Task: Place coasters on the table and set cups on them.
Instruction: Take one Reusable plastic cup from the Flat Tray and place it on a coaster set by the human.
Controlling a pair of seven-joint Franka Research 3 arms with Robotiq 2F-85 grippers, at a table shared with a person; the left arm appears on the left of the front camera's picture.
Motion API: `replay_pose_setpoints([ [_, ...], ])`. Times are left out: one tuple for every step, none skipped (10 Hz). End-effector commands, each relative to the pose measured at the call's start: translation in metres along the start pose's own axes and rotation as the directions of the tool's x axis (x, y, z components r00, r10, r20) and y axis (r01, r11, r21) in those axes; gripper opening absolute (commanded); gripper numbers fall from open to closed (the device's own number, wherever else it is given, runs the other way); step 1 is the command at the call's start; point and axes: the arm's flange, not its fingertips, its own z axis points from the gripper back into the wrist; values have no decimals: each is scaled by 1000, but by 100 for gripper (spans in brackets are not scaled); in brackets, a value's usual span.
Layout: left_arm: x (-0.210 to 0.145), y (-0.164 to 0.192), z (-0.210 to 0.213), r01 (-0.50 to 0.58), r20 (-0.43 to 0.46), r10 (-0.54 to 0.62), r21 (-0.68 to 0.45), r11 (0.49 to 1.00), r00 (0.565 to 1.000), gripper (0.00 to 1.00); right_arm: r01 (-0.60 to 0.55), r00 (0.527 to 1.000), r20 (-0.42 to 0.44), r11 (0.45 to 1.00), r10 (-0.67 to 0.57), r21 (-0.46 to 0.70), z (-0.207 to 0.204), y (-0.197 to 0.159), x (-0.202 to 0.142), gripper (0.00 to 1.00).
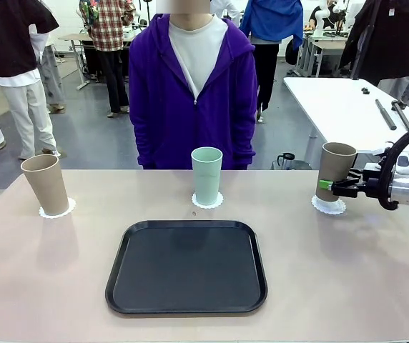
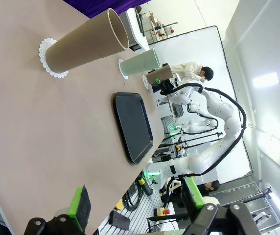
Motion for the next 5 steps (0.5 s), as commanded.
replay_pose_setpoints([
  [-1,-2,1,-6,5,6,1,1000,1000,100,-10,1000,12,1000,10,10,-1,-3,-4,81],
  [-1,-2,1,-6,5,6,1,1000,1000,100,-10,1000,6,1000,10,13,-1,-3,-6,81],
  [-1,-2,1,-6,5,6,1,1000,1000,100,-11,1000,1,1000,11,11,-1,-5,-6,81],
  [-1,-2,1,-6,5,6,1,1000,1000,100,-6,1000,-2,1000,6,8,0,-9,-10,81],
  [-1,-2,1,-6,5,6,1,1000,1000,100,-4,1000,-4,1000,4,7,2,-10,-12,81],
])
